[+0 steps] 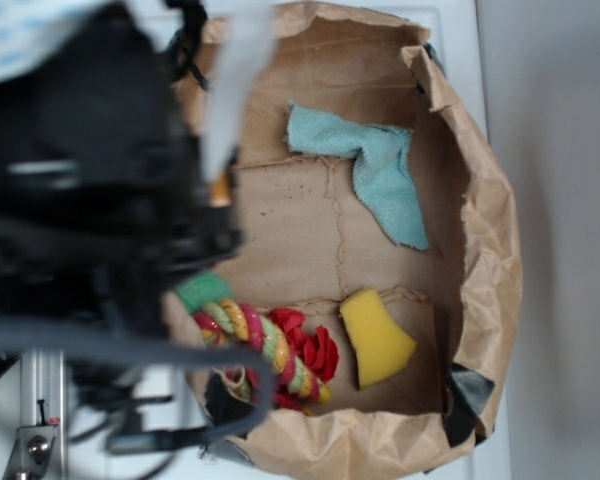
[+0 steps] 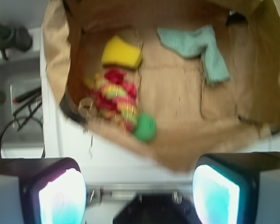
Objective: Grab the blue cloth.
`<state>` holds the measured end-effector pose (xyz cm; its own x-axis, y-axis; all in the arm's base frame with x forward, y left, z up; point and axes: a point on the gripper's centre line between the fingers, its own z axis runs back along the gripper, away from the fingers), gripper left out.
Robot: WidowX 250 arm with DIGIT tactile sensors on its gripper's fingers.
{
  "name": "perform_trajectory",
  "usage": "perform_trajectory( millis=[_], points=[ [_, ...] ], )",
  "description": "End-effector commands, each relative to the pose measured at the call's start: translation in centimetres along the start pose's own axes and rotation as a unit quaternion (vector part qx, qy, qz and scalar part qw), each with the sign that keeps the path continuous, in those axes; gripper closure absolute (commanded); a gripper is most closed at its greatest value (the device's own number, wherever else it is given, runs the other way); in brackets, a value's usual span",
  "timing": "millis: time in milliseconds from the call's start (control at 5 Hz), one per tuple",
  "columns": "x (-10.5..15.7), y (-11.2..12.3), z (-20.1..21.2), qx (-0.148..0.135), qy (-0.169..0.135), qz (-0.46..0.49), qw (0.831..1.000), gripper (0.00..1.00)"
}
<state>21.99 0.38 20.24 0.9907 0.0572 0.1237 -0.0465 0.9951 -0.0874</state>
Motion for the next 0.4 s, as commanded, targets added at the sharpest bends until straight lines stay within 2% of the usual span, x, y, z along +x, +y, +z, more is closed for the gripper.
perform_trajectory(
  millis=[0,200],
  points=[
    [5.0,2.7,-3.1,0.022,-0.035,-0.006,0.999,0.0],
    [5.5,3.2,-5.7,0.03,-0.035,0.013,0.999,0.0]
  ],
)
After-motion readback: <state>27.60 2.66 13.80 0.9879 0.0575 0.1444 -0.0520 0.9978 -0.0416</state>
